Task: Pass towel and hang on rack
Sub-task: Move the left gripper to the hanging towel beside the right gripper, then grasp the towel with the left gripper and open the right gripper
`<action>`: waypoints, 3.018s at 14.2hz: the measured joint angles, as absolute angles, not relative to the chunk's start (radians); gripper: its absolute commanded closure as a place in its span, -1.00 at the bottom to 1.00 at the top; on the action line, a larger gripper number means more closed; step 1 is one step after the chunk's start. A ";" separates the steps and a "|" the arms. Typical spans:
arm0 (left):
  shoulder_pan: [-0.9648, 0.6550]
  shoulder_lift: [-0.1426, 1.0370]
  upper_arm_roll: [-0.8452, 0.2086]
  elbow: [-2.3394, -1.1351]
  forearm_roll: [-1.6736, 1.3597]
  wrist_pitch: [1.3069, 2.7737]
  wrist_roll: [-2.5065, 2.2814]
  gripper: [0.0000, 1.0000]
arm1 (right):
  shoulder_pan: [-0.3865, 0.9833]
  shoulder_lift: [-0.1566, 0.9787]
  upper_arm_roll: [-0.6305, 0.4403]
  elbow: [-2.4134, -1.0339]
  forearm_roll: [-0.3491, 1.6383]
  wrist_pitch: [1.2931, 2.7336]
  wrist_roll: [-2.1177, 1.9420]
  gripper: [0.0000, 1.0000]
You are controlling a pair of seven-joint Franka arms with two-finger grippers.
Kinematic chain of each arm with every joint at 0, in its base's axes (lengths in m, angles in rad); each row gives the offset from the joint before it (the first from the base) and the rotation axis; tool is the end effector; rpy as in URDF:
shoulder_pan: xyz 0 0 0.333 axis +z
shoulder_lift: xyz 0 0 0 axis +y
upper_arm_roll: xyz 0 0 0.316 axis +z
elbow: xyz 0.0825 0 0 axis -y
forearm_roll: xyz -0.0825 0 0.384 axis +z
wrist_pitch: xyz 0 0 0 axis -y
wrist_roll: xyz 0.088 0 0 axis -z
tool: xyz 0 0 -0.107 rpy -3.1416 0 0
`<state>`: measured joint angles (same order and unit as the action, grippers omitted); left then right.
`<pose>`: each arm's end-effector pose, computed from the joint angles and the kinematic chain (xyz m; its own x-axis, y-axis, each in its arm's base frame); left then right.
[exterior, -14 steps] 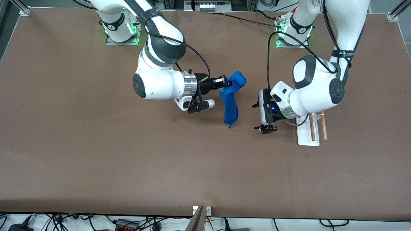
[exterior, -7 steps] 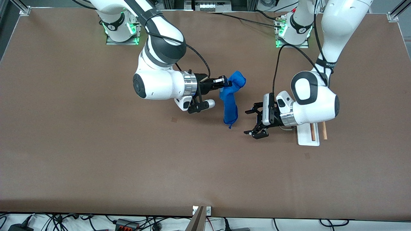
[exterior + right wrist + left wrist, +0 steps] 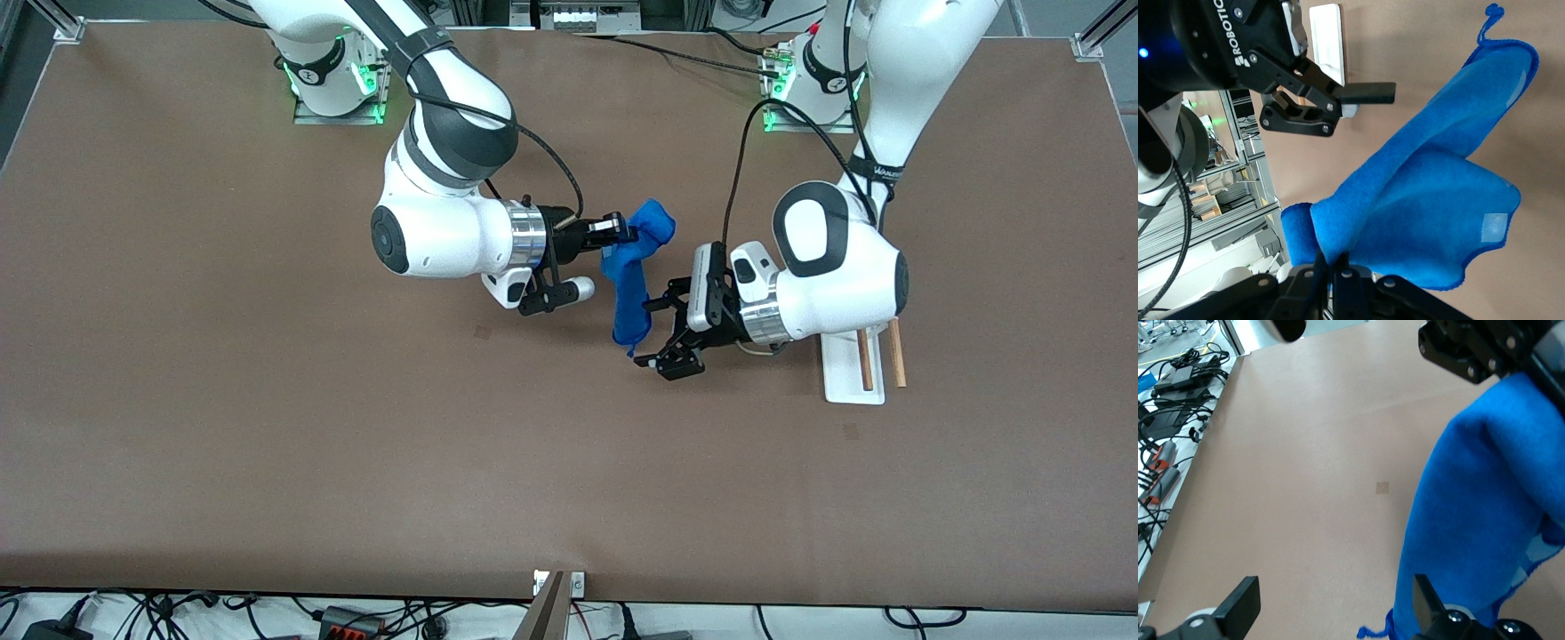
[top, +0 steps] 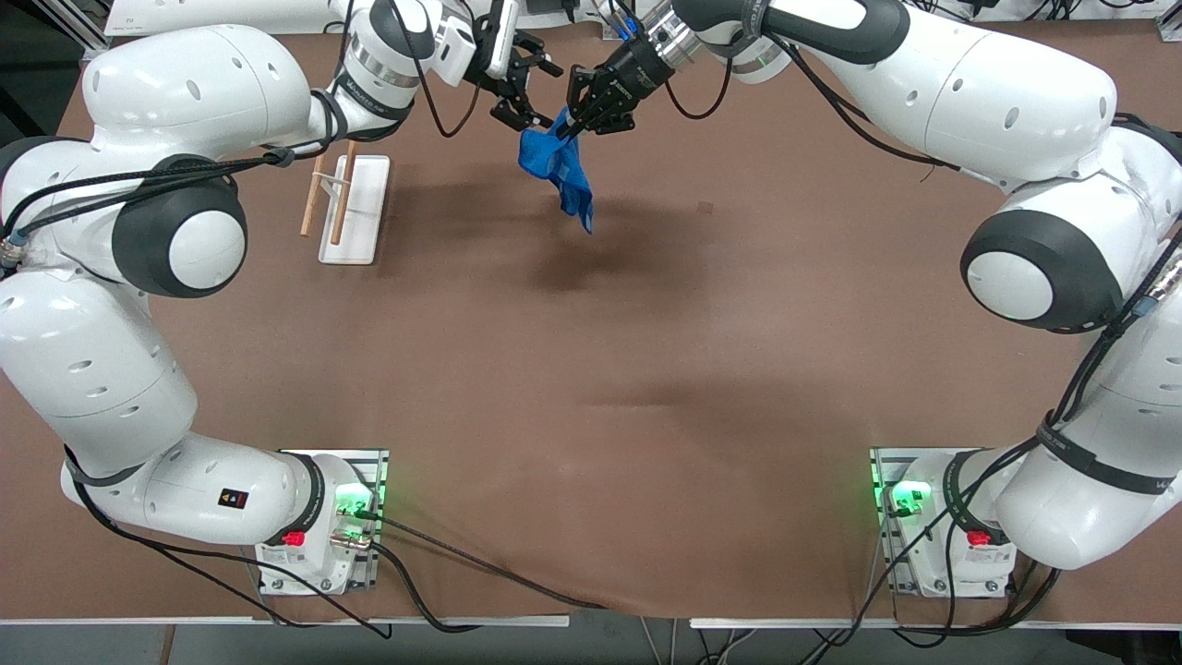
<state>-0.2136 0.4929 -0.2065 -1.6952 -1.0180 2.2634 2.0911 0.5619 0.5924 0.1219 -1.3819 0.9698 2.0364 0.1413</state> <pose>0.6245 -0.2851 0.3357 -0.2411 -0.6098 0.7550 -0.9705 0.1573 -0.1828 0.5529 0.4849 0.4008 0.9485 0.1950 -0.2498 -0.0719 -0.6355 -0.7688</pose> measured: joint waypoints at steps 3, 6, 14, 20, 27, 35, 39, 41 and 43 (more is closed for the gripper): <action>-0.235 0.505 -0.207 -1.695 -1.018 2.263 2.099 -1.00 | 0.562 0.592 0.122 -1.383 0.968 2.036 0.141 1.00; -0.228 0.541 -0.196 -1.694 -1.018 2.186 2.161 -1.00 | 0.562 0.592 0.122 -1.384 0.968 2.036 0.141 1.00; -0.150 0.579 -0.184 -1.596 -0.939 2.010 2.274 -1.00 | 0.562 0.592 0.122 -1.384 0.968 2.036 0.141 1.00; -0.139 0.580 -0.183 -1.595 -0.875 1.982 2.281 -1.00 | 0.562 0.583 0.122 -1.384 0.968 2.036 0.145 1.00; -0.169 0.585 -0.187 -1.595 -0.840 1.968 2.278 -1.00 | 0.562 0.568 0.122 -1.384 0.968 2.036 0.152 1.00; -0.209 0.585 -0.206 -1.570 -0.867 1.886 2.141 -1.00 | 0.563 0.565 0.122 -1.384 0.968 2.035 0.154 1.00; -0.252 0.586 -0.207 -1.568 -0.949 1.887 2.134 -0.73 | 0.563 0.565 0.122 -1.384 0.968 2.035 0.154 1.00; -0.256 0.589 -0.207 -1.568 -0.949 1.887 2.133 -0.09 | 0.563 0.565 0.122 -1.384 0.968 2.035 0.154 1.00; -0.255 0.592 -0.205 -1.568 -0.949 1.887 2.129 0.37 | 0.563 0.565 0.122 -1.384 0.968 2.035 0.154 1.00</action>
